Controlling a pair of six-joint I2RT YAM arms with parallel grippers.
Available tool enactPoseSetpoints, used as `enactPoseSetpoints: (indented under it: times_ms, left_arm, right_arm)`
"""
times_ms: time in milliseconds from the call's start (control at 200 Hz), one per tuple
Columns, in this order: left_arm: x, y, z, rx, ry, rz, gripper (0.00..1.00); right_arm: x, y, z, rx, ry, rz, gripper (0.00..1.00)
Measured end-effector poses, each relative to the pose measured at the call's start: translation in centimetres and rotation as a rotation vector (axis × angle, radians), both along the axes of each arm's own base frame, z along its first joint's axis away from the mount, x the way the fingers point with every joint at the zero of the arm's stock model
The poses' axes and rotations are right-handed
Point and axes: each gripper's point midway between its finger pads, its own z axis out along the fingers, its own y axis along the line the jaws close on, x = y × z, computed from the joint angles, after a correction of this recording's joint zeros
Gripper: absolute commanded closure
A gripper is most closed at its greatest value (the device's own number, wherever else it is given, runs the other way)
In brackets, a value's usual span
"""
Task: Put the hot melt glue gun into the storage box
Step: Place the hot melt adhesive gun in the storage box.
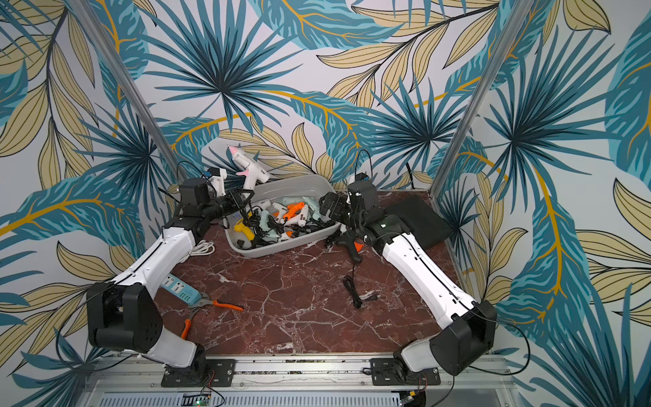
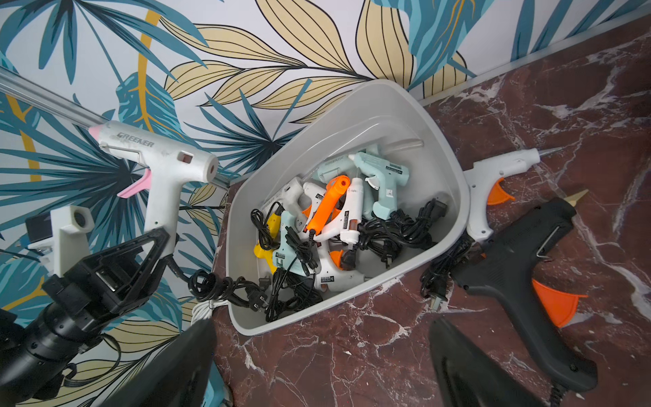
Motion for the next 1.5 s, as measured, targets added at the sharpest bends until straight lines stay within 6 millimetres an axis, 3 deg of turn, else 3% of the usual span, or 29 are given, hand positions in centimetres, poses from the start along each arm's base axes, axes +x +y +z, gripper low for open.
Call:
enactPoseSetpoints:
  times_ms: [346,616,871,987,1347,1502]
  left_arm:
    - [0.6,-1.1,-7.0,-0.05,0.083,0.042,1.0]
    - [2.9,-2.6,-9.4,-0.172,0.107,0.135,1.0]
    - [4.0,-2.4,-12.0,-0.265,0.179,0.235,0.96]
    - [4.3,-2.3,-13.6,-0.283,0.223,0.259,0.85]
    - [4.9,-2.6,-17.4,-0.298,0.303,0.272,0.69]
    - [6.3,-3.4,-17.4,-0.307,0.289,0.235,0.52]
  right_arm:
    - [-0.2,-0.5,-1.4,-0.027,0.034,-0.015,0.02]
    - [-0.5,-0.8,-2.7,-0.049,0.066,-0.022,0.02]
    - [-0.5,-0.8,-2.8,-0.053,0.067,-0.02,0.02]
    - [-0.5,-0.8,-2.9,-0.06,0.066,-0.021,0.02]
    - [-0.5,-1.8,-3.8,-0.109,0.077,-0.054,0.02]
    - [-0.7,-2.0,-4.3,-0.129,0.089,-0.057,0.02]
